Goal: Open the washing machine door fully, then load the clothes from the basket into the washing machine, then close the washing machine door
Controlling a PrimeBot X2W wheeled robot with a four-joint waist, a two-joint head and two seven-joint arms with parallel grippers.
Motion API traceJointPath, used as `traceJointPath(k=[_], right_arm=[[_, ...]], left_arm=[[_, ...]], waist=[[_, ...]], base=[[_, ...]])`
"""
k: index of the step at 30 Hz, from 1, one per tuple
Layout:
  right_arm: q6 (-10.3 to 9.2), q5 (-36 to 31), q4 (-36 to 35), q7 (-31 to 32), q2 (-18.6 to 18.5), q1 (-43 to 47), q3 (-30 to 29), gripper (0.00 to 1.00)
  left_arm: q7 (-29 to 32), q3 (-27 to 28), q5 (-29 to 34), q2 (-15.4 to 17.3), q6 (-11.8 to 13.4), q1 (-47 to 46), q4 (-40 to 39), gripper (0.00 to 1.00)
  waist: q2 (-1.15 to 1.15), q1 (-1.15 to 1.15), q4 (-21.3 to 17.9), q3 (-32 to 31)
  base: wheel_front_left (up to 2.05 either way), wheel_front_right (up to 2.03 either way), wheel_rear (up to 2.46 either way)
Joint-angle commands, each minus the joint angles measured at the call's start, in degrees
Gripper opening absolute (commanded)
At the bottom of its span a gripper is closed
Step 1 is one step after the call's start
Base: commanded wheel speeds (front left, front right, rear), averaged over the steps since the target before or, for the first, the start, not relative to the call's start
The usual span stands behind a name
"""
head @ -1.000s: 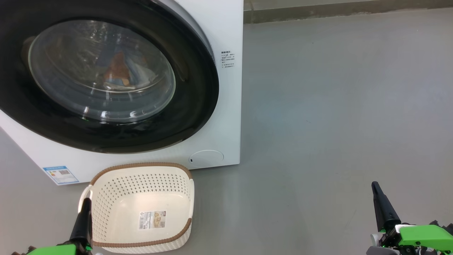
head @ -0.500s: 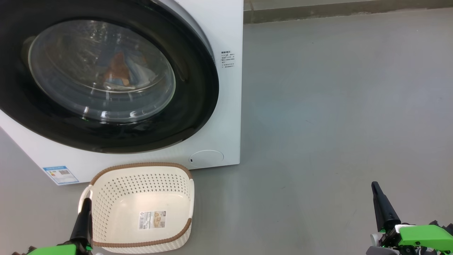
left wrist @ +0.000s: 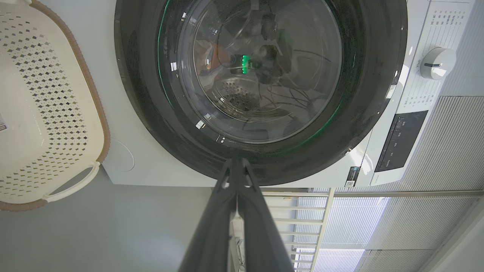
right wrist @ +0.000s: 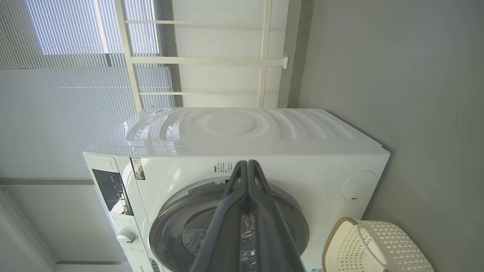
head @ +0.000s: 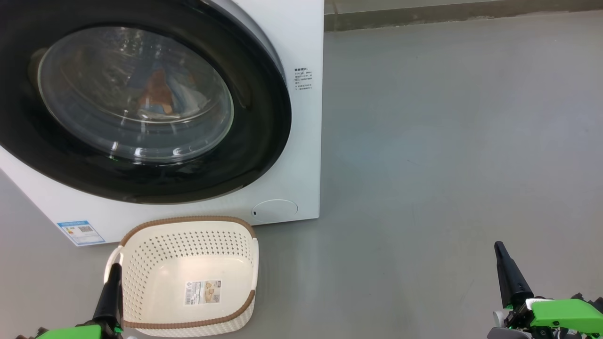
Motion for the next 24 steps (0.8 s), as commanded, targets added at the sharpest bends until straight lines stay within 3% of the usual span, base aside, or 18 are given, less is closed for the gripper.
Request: traceJointPath(k=[1,24], right_arm=[[-0.06,-0.1,-1.4,0.5,-0.2,-2.3,1.4,0.0],[-0.06,-0.2,-1.4,0.5,-0.2,-2.3,1.3,0.0]], left_arm=[[0.4,1.9,0.5,1.0,-0.6,-2.3,-0.9,0.0],[0.4,2.0,0.5,0.9,-0.6,-2.3,-0.9,0.0]], waist=[[0.0,0.0,0.0,0.0],[0.0,0.0,0.0,0.0]], base=[[0.0,0.0,0.0],[0.0,0.0,0.0]])
